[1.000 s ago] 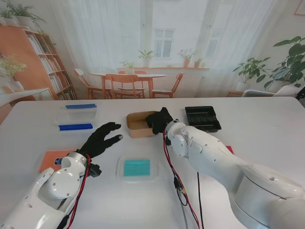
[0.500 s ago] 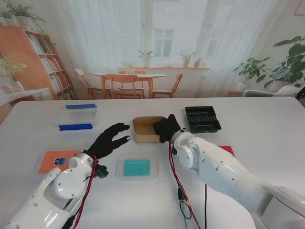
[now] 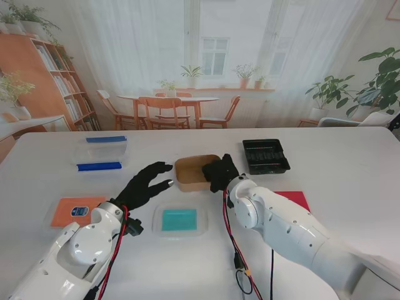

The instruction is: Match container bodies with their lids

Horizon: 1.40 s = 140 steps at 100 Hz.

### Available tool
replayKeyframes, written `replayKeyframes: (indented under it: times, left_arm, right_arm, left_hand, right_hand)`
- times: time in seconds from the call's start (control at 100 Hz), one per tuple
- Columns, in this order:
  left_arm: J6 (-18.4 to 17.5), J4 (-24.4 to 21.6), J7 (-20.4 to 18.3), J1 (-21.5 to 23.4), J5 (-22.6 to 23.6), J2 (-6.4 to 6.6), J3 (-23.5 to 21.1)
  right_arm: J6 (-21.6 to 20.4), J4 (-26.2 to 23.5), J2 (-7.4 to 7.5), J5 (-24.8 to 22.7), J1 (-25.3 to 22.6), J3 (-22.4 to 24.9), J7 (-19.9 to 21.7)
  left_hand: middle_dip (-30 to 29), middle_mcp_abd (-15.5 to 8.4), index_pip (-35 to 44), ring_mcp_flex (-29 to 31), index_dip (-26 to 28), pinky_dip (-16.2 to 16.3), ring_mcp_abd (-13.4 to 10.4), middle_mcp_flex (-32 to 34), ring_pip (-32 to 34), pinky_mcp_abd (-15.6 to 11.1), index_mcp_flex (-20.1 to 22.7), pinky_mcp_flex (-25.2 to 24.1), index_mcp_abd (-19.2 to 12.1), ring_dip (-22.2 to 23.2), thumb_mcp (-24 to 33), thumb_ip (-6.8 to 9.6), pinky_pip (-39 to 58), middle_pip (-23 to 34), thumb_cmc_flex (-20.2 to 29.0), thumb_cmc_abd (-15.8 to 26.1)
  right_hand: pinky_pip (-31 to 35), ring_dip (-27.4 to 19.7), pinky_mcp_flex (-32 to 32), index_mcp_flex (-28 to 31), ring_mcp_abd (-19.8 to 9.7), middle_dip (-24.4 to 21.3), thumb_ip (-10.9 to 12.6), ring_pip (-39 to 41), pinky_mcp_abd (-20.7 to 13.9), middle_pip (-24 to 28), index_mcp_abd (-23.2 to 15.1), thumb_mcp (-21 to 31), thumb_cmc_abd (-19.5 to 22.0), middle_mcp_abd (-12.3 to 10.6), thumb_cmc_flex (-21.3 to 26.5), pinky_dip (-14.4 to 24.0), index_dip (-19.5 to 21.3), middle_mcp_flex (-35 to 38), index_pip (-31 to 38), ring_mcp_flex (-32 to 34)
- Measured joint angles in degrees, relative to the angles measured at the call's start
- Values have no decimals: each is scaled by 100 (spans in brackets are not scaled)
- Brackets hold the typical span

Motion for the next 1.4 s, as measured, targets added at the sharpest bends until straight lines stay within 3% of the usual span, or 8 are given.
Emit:
replayKeyframes:
  times: [0.38,0.51,0.72,0.87,1.04,1.13,1.22,1.4]
  left_arm:
    - [-18,-22,-1,35,20,1,-28]
    - [-18,-22,-6,29,2,2,-10]
    - [-57,-15,-25,13,-15,2,13]
    - [-118,-123,-204,89,89,9,-139]
    - [-206,-500,-616,373,667,89,-544]
    - [-295,-625,-993,495,821,172,-769]
    - [-321,-721,-1387,584,866,269,-950]
    - [-273,-764,-1656,616,896,410,-1030]
  right_arm:
    - [97,-76,-23,75,-67,57,24]
    - [175,-269,1,71,-196,190,20]
    - [302,-864,84,-52,-654,718,-113]
    - [342,-1644,232,-399,-1202,1358,-126]
    - [43,-2727,466,-728,-2042,2250,179]
    - [-74,-3294,604,-925,-2514,2678,561]
    - [-91,-3745,708,-975,-2944,3000,782]
    - [392,-4376,847,-734,-3496,3238,1438]
  left_hand:
    - [0,0,0,0,0,2,0,0,0,0,0,0,0,0,0,0,0,0,0,0]
    - [1,0,0,0,0,2,0,0,0,0,0,0,0,0,0,0,0,0,0,0]
    - [1,0,0,0,0,3,0,0,0,0,0,0,0,0,0,0,0,2,0,0]
    - [22,0,0,0,0,33,0,0,63,0,62,0,0,8,0,0,0,60,0,0]
    - [523,192,75,170,10,1360,251,572,1362,74,170,-101,23,731,0,0,1414,750,-2,0]
    - [1123,396,153,486,124,2120,567,1022,2397,288,281,-104,68,1315,0,-1,3461,1386,-11,8]
    - [1803,558,215,877,126,2360,832,1536,3375,501,469,-4,134,2009,-65,-11,5445,1917,-15,10]
    - [3217,691,317,2704,197,3762,1193,3279,5634,1109,1341,1888,370,3493,-82,-21,7626,3571,-308,239]
  right_hand:
    - [-358,-89,-21,-368,-19,-12,52,-499,0,-273,-41,-967,706,-42,-805,-136,308,-988,-1344,-721]
    - [-514,-175,-59,-463,9,87,221,-752,37,-594,-39,-1271,1045,-73,-1120,-71,752,-1396,-2006,-947]
    - [-809,-384,-133,-1413,179,-321,284,-1502,296,-1760,-35,-1559,1275,-245,-1175,-31,660,-2793,-2989,-1426]
    - [-697,-384,-94,-1675,345,-519,292,-1648,308,-2043,32,-1646,1401,-270,-1175,237,575,-3141,-3150,-1424]
    - [484,-231,867,-1666,582,-659,293,-1584,465,-2187,42,-1778,1477,-279,-1175,686,502,-3270,-3277,-915]
    - [1414,79,1561,-1514,638,-677,293,-982,424,-2146,46,-1913,1507,-244,-1174,1002,454,-3107,-3380,-406]
    - [2425,616,2383,-1128,657,-446,293,179,288,-1997,106,-2011,1625,-125,-1171,1370,450,-2453,-3558,314]
    - [4111,1017,4822,-475,182,682,433,2654,130,-953,203,-2542,2195,-54,-1162,1677,450,-838,-3879,2308]
